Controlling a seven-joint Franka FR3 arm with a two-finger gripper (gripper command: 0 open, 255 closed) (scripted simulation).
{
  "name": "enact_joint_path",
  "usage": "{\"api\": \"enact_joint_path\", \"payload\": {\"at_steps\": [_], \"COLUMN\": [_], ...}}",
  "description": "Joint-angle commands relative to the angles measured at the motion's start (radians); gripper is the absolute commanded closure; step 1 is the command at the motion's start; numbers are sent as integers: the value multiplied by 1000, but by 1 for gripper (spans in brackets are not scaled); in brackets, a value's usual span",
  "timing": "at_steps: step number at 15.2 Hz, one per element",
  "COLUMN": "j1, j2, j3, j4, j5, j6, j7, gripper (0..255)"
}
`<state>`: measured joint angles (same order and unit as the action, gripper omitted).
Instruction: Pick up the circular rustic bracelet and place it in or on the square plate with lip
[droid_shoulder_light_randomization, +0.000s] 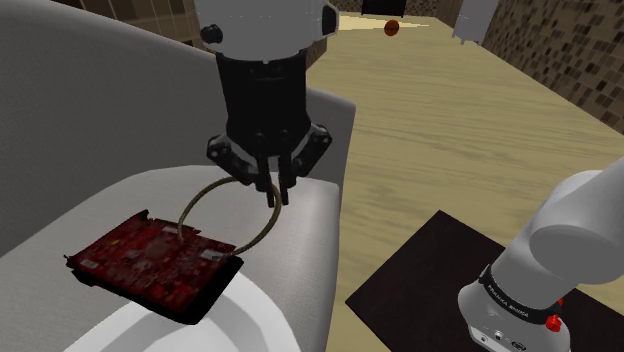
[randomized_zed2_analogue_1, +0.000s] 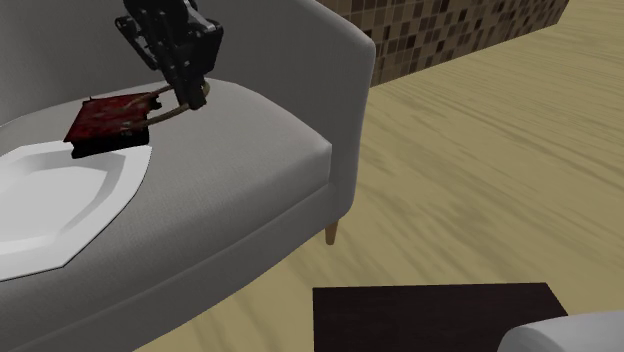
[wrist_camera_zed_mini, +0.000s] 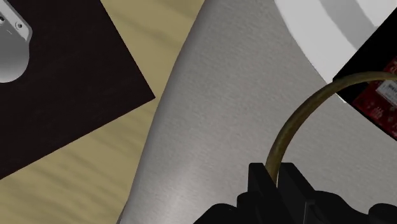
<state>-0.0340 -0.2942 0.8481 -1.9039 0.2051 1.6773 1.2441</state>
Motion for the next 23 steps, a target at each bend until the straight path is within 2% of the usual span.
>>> {"api": "enact_joint_path", "payload": {"at_steps": [1,7,9,12,23], "j1": [11,27,28,43,45], "j2": [11,94,148,267,257], "j3": [40,195,263,372,368], "j4": [20,107,145,207,54], "j5": [1,-40,-80,-182,-172], "j6": [-5,-12,-14,-19,129], "j7": [56,244,323,463,455], "gripper": [255,255,255,255,255]}}
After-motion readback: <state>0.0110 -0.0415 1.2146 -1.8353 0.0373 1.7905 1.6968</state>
